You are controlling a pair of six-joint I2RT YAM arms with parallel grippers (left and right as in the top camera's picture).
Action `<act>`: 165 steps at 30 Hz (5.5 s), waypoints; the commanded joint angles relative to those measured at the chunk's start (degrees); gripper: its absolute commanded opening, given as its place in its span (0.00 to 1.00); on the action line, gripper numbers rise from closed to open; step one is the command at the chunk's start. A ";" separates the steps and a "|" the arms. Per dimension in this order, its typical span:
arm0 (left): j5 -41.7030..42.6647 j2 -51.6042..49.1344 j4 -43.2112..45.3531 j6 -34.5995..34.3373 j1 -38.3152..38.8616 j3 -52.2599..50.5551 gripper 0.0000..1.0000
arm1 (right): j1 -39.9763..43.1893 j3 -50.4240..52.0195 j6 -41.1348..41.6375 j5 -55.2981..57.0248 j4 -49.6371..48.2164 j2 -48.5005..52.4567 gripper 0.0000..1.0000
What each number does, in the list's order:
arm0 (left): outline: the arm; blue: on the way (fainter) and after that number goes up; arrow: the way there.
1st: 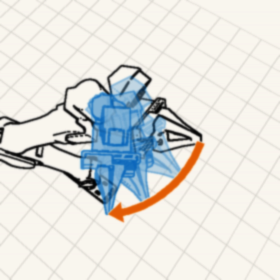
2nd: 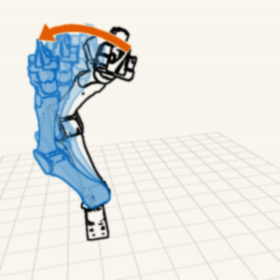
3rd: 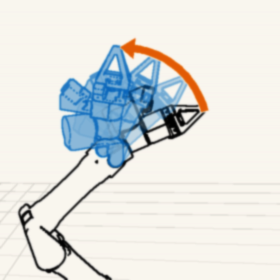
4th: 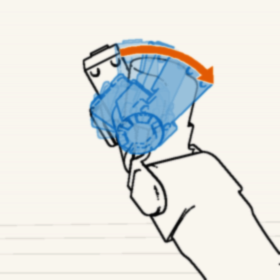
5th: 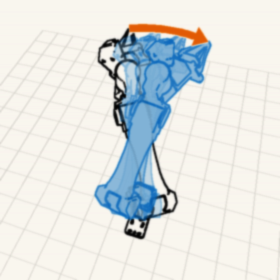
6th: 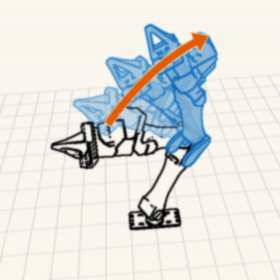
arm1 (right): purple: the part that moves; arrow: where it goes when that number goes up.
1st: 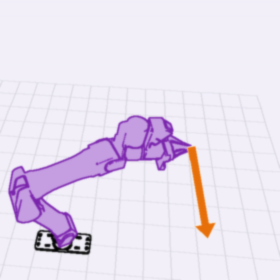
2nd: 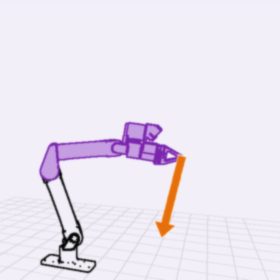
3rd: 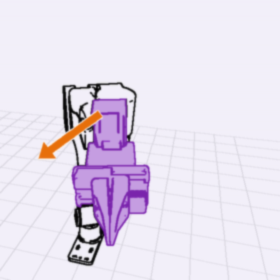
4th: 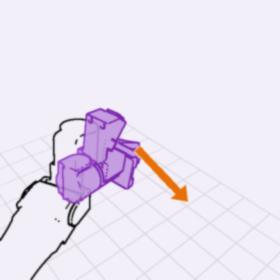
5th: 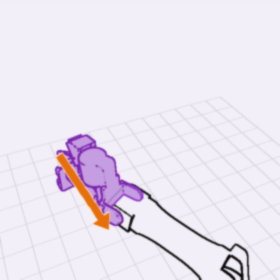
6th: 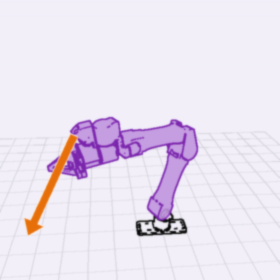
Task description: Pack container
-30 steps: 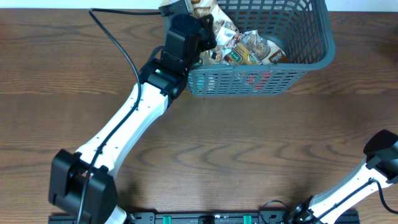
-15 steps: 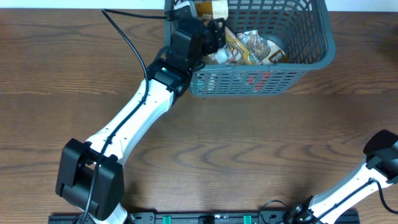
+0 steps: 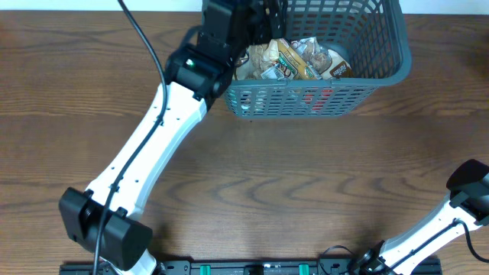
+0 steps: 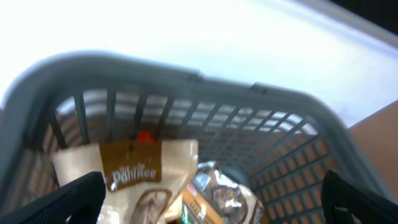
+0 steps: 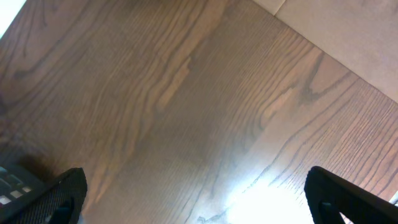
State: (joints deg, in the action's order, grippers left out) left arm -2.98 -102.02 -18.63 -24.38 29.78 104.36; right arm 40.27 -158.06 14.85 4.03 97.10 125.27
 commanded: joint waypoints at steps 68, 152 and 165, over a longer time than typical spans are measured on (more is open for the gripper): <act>-17.14 88.70 -75.21 -32.09 -0.22 -36.85 0.99 | 0.15 -0.11 -0.31 0.00 0.17 0.02 0.99; -0.42 101.66 -1.84 27.39 -32.98 -93.81 0.99 | 0.20 -0.11 -0.31 0.00 0.15 0.02 0.99; 0.50 101.90 -1.88 27.39 -32.98 -98.18 0.99 | 0.20 -0.11 -0.31 0.00 0.17 0.00 0.99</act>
State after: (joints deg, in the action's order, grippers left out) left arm -3.33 -0.60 -20.32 1.96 -2.92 7.40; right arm 40.27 -158.06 14.85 4.03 97.10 125.27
